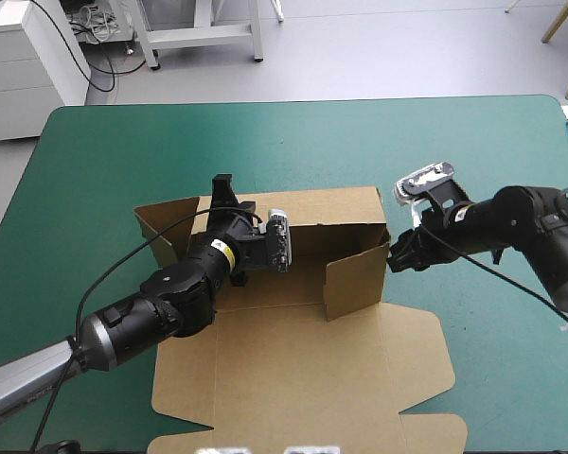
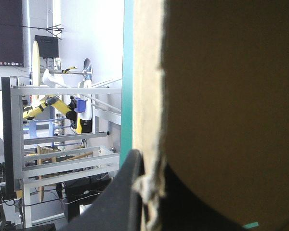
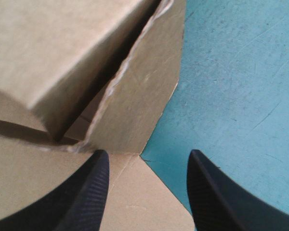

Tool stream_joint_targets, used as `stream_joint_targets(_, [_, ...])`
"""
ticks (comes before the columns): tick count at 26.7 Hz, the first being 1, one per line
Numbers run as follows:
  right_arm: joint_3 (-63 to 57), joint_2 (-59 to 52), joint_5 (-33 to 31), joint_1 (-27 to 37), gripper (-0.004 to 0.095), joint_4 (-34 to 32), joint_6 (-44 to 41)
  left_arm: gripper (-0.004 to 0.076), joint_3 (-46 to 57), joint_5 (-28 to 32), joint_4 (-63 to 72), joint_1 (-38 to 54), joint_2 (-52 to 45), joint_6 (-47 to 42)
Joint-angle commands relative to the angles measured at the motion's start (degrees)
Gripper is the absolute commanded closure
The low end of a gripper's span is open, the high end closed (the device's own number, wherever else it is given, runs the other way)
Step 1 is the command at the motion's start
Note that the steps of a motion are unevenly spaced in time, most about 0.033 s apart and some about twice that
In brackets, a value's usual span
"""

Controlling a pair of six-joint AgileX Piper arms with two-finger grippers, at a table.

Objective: Fold the box

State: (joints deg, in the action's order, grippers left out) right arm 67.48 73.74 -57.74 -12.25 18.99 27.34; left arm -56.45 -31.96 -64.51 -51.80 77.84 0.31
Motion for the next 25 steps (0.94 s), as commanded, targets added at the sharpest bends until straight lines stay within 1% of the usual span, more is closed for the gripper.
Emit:
stream_joint_targets(1, [-2.5, -4.4, 4.7, 0.4, 0.0439, 4.5, 4.4, 0.0731, -1.1, 2.2, 1.1, -0.4, -1.2, -0.9])
stream_joint_targets(3, [-5.2, -5.2, 6.7, 0.4, 0.0439, 7.6, 7.2, 0.0731, -1.1, 2.5, 1.1, -0.4, -1.2, -0.7])
stream_joint_targets(6, [-7.9, -5.5, 7.6, 0.3, 0.0439, 13.5, 11.8, 0.0731, -1.1, 3.1, 1.1, -0.4, -1.2, -0.7])
stream_joint_targets(7, [-8.4, -5.5, 8.1, 0.3, 0.0439, 14.4, 12.6, 0.0731, -1.1, 3.2, 1.1, -0.4, -1.2, -0.7])
stream_joint_targets(9, [-9.2, -5.5, 10.5, 0.2, 0.0444, 14.9, 12.8, 0.0731, -1.1, 3.2, 1.2, -0.4, -1.2, -0.8])
stream_joint_targets(12, [-9.2, -5.5, 12.0, 0.2, 0.0461, 15.0, 12.4, 0.0731, -1.1, 3.2, 2.3, -0.4, -1.2, -0.8])
stream_joint_targets(18, [-9.2, -5.5, 12.9, 0.2, 0.0472, 15.9, 12.3, 0.0731, -0.5, 3.4, 4.0, -0.4, -1.2, -0.3])
stream_joint_targets(20, [-9.2, -5.5, 14.1, 0.2, 0.0472, 16.3, 10.5, 0.0731, 0.1, 3.9, 4.0, -0.4, -1.2, -0.3])
stream_joint_targets(22, [-9.2, -5.5, 14.4, 0.1, 0.0472, 19.0, 10.7, 0.0731, 1.1, 5.2, 4.1, -0.4, -1.2, -0.3])
stream_joint_targets(25, [-9.2, -5.5, 15.5, 0.0, 0.0467, 17.9, 11.2, 0.0731, 1.1, 6.1, 5.4, -0.4, -1.2, -0.3])
